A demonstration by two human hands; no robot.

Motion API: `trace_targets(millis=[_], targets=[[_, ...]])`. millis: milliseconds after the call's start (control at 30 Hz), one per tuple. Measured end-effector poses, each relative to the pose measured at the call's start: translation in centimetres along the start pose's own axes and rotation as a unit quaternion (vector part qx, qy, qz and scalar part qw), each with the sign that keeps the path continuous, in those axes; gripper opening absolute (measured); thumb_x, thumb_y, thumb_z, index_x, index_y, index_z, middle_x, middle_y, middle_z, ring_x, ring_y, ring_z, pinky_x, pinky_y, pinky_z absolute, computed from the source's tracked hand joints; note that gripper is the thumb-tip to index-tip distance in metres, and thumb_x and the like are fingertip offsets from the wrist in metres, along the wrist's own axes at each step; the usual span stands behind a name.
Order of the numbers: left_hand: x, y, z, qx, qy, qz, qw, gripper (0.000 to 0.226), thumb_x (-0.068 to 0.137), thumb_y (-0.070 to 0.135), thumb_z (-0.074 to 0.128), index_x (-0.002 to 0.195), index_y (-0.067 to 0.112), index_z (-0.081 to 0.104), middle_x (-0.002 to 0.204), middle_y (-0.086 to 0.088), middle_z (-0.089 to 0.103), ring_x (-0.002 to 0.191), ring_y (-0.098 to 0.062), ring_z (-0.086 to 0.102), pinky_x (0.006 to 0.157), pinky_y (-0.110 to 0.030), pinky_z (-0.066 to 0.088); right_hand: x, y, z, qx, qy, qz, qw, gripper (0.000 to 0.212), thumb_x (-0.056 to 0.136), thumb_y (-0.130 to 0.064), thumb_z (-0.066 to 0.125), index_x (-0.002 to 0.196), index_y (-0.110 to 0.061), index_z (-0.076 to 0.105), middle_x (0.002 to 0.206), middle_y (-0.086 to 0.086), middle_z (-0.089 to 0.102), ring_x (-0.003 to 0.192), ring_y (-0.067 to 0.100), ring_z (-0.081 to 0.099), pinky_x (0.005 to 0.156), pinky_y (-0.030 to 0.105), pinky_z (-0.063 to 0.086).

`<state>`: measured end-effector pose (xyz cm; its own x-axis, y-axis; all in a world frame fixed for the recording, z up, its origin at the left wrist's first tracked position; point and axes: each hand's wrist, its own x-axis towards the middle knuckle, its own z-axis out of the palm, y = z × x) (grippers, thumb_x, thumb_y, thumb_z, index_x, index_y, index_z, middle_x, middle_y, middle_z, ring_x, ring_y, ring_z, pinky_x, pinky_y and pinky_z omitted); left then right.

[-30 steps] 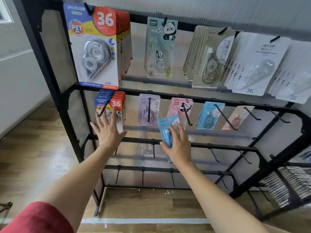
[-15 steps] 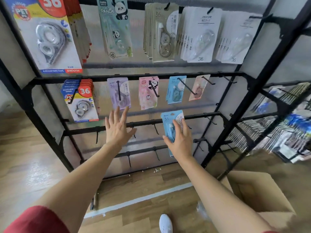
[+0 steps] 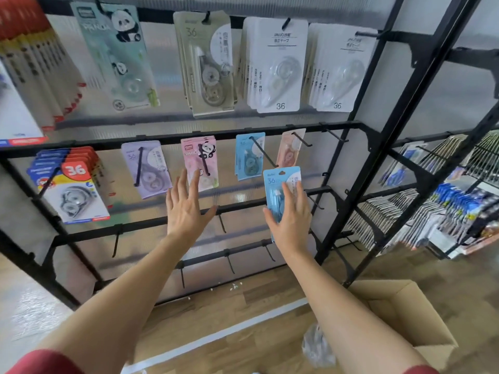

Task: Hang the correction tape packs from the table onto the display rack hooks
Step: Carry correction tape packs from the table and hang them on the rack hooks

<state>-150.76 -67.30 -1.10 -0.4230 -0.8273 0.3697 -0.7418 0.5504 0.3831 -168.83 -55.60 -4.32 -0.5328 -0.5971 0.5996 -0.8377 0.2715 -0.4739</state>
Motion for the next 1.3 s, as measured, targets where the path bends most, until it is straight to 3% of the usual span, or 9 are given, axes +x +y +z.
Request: trace_targets(millis=[100, 300, 467, 567, 733, 900, 1133, 1233, 1300], targets=[[2.1, 1.4, -0.1, -0.003, 0.029, 0.021, 0.999, 0.091, 0.087, 0.036, 0.066, 0.153, 0.019, 0.006, 0.160, -0.010, 0.007, 0.147, -0.028, 0.006, 0.119, -0.043, 0.004, 1.4, 1.0, 0.6, 0.010, -0.002, -0.041, 0.999, 0.065, 0.086, -0.051, 0.047, 0.140, -0.016, 0.035, 0.148, 0.023, 0.035, 0.130, 0.044, 0.041, 0.096, 0.055, 0.044], [4.7, 3.8, -0.3, -0.002, 0.121, 0.050, 0.991, 0.079, 0.084, 0.033, 0.069, 0.149, 0.013, 0.029, 0.156, -0.012, 0.026, 0.143, -0.032, 0.023, 0.116, -0.050, 0.018, 2.5, 2.9, 1.8, -0.002, -0.006, -0.085, 0.996, 0.062, 0.085, -0.048, 0.050, 0.139, -0.019, 0.037, 0.146, 0.017, 0.035, 0.126, 0.040, 0.044, 0.091, 0.051, 0.046], [6.5, 5.2, -0.8, 0.081, 0.066, 0.034, 0.994, 0.071, 0.094, 0.039, 0.052, 0.153, 0.023, 0.016, 0.161, -0.005, 0.009, 0.148, -0.025, 0.001, 0.119, -0.040, -0.002, 3.6, 2.8, 3.0, 0.017, -0.022, -0.074, 0.997, 0.065, 0.084, -0.052, 0.049, 0.139, -0.020, 0.035, 0.144, 0.020, 0.040, 0.125, 0.041, 0.047, 0.090, 0.052, 0.047], [6.8, 5.5, -0.9, 0.107, 0.063, 0.027, 0.992, 0.067, 0.096, 0.035, 0.049, 0.153, 0.022, 0.015, 0.160, -0.005, 0.012, 0.148, -0.026, 0.003, 0.119, -0.041, 0.000, 4.8, 2.6, 4.0, 0.023, -0.031, -0.072, 0.997, 0.066, 0.084, -0.053, 0.050, 0.140, -0.020, 0.034, 0.146, 0.018, 0.034, 0.127, 0.041, 0.044, 0.091, 0.054, 0.046], [6.5, 5.7, -0.6, 0.137, 0.041, -0.002, 0.990, 0.065, 0.099, 0.037, 0.040, 0.154, 0.023, 0.006, 0.161, -0.004, 0.009, 0.148, -0.024, 0.001, 0.120, -0.041, 0.000, 7.2, 2.6, 6.5, 0.010, -0.067, -0.066, 0.996, 0.083, 0.074, -0.035, 0.080, 0.140, -0.020, 0.032, 0.148, 0.022, 0.034, 0.131, 0.044, 0.039, 0.096, 0.057, 0.042], [6.5, 5.6, -0.5, 0.155, 0.023, -0.016, 0.988, 0.063, 0.100, 0.037, 0.036, 0.154, 0.024, 0.004, 0.161, -0.004, 0.009, 0.148, -0.026, 0.001, 0.120, -0.043, 0.000, 9.4, 1.8, 8.4, 0.026, -0.118, -0.040, 0.992, 0.083, 0.077, -0.032, 0.078, 0.146, -0.013, 0.037, 0.156, 0.019, 0.021, 0.139, 0.042, 0.027, 0.105, 0.059, 0.035], [6.6, 5.8, -0.2, 0.127, 0.038, -0.052, 0.990, 0.061, 0.099, 0.036, 0.037, 0.153, 0.024, 0.011, 0.159, -0.003, 0.017, 0.148, -0.024, 0.005, 0.120, -0.043, 0.001, 12.7, 2.1, 10.2, -0.004, -0.202, -0.053, 0.978, 0.094, 0.084, -0.039, 0.070, 0.154, -0.021, 0.009, 0.160, 0.012, -0.008, 0.147, 0.035, 0.003, 0.116, 0.051, 0.022], [6.6, 5.9, -0.1, 0.126, 0.035, -0.060, 0.990, 0.061, 0.100, 0.036, 0.036, 0.153, 0.025, 0.009, 0.160, -0.002, 0.015, 0.148, -0.023, 0.003, 0.119, -0.043, 0.000, 13.6, 2.0, 10.5, -0.017, -0.227, -0.060, 0.972, 0.096, 0.086, -0.033, 0.069, 0.154, -0.022, 0.002, 0.159, 0.012, -0.014, 0.146, 0.036, -0.002, 0.118, 0.049, 0.016], [6.6, 5.9, -0.1, 0.120, 0.036, -0.064, 0.990, 0.061, 0.100, 0.034, 0.036, 0.153, 0.026, 0.008, 0.160, -0.002, 0.014, 0.148, -0.023, 0.003, 0.119, -0.042, 0.000, 14.1, 2.2, 10.9, -0.018, -0.238, -0.076, 0.968, 0.097, 0.086, -0.026, 0.071, 0.154, -0.020, 0.001, 0.159, 0.014, -0.014, 0.146, 0.038, -0.001, 0.117, 0.050, 0.020]])
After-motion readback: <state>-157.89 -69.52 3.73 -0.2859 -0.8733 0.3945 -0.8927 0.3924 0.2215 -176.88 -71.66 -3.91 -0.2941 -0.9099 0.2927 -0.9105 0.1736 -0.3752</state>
